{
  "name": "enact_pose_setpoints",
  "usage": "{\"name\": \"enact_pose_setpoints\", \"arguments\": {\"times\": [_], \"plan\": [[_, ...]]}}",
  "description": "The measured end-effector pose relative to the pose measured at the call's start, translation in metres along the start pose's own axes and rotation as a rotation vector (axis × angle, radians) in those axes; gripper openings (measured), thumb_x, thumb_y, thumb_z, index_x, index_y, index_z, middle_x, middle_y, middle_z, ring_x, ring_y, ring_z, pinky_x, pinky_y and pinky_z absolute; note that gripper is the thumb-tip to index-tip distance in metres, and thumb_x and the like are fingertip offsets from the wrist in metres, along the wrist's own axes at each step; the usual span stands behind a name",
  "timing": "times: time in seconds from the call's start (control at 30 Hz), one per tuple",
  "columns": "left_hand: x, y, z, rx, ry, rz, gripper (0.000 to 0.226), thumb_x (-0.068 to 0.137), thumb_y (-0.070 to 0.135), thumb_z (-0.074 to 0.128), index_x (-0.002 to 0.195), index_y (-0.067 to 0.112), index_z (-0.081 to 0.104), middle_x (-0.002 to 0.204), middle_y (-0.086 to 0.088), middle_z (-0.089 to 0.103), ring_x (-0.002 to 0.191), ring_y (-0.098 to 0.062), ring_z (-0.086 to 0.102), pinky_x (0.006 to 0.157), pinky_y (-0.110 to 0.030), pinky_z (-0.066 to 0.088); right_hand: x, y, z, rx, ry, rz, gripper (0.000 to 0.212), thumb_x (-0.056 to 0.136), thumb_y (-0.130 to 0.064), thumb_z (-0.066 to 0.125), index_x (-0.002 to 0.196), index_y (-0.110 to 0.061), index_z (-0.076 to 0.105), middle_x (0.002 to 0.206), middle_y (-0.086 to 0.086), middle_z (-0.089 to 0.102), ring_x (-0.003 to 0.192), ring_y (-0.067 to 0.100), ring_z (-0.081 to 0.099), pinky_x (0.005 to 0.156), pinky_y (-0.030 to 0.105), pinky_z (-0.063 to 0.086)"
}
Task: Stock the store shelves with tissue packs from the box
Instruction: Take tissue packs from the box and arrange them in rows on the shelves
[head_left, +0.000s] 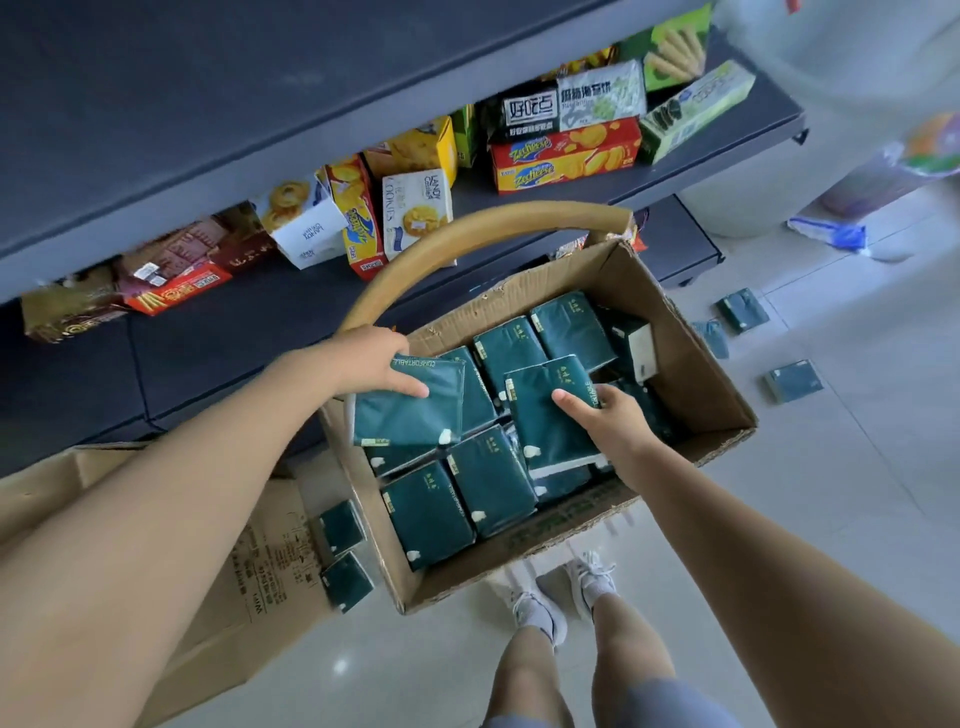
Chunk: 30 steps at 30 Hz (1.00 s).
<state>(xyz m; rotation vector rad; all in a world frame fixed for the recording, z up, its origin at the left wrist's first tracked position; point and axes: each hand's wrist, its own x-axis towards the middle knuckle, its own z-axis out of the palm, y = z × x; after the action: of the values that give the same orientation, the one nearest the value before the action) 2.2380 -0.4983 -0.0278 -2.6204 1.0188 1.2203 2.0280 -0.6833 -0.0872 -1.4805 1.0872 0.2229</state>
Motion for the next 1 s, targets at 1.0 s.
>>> {"name": "enact_pose_setpoints", "arguments": {"times": [1.0], "plan": [[-0.309, 0.173, -0.167, -0.692, 1.086, -0.019, 0.022, 0.086, 0.029, 0.068, 0.086, 0.048, 0.058, 0.081, 0.028, 0.065, 0.079, 0.006, 0.062, 0.07, -0.02, 0.05, -0.165, -0.322, -0.202, -0.338, -0.148, -0.886, 0.027, 0.08, -0.03, 0.075, 0.098, -0.014, 0.062, 0.089, 0.002, 0.068, 0.081, 0.019, 0.065, 0.071, 0.031, 0.054]]}}
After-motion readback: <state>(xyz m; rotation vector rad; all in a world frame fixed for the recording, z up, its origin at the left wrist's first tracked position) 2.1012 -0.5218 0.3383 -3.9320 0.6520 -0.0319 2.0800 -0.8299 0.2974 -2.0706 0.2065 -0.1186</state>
